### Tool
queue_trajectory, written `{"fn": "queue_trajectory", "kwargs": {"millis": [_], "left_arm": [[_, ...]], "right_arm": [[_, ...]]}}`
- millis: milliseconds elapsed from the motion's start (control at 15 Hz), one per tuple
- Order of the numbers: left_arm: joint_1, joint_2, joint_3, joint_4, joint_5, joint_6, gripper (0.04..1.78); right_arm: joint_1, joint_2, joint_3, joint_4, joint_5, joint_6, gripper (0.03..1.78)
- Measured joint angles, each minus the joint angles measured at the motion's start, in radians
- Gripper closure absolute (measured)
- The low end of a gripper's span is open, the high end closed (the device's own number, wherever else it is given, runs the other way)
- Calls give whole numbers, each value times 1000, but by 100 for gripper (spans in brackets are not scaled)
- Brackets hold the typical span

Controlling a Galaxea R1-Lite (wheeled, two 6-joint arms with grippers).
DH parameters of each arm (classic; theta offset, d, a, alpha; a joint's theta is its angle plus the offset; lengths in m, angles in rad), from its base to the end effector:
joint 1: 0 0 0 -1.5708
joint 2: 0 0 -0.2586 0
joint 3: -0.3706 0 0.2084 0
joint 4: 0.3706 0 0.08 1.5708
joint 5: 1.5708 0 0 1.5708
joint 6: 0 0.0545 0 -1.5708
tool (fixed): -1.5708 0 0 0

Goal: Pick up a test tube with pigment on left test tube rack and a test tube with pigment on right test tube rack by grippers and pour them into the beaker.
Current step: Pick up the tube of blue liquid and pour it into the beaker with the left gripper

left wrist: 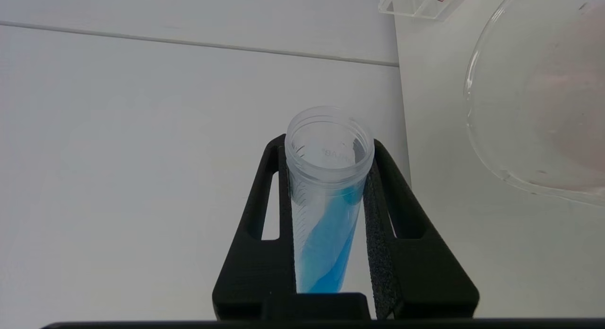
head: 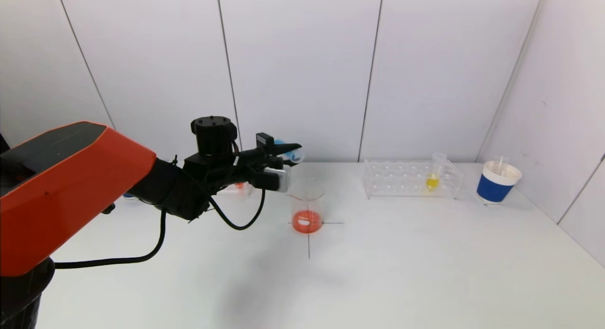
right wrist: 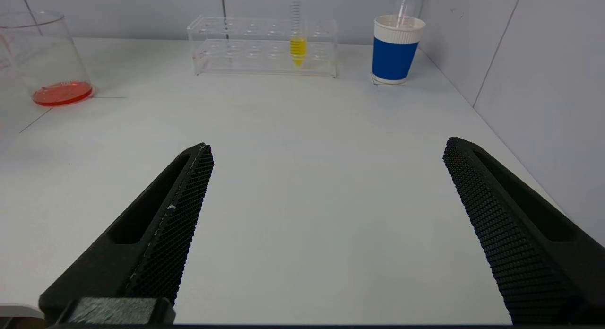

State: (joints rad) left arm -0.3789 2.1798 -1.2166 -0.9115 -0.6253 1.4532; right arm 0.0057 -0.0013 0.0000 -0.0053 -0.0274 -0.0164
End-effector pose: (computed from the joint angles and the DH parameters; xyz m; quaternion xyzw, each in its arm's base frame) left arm 0.4015 -0.1942 0.0893 0.5798 -0.3004 -0.3766 0.6571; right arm 0.0700 -0.0011 0.0763 -0.0081 -0.0032 -0.0109 0.9999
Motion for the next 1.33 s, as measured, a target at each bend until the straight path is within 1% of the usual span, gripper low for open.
{"fn": "queue_trajectory", "kwargs": {"millis": [200,467,1067,1333], "left_arm": [[-4,-17,0,33,0,7,138],[-5,-55,-1,116,0,78,138],[-10,-82,4,131,22,199,138],[-13,-73,15,135,41,213,138]], "right_arm": [[0,0,0,0,0,0,4],[0,0,0,0,0,0,4],[0,0,0,0,0,0,4],[0,0,0,0,0,0,4]]}}
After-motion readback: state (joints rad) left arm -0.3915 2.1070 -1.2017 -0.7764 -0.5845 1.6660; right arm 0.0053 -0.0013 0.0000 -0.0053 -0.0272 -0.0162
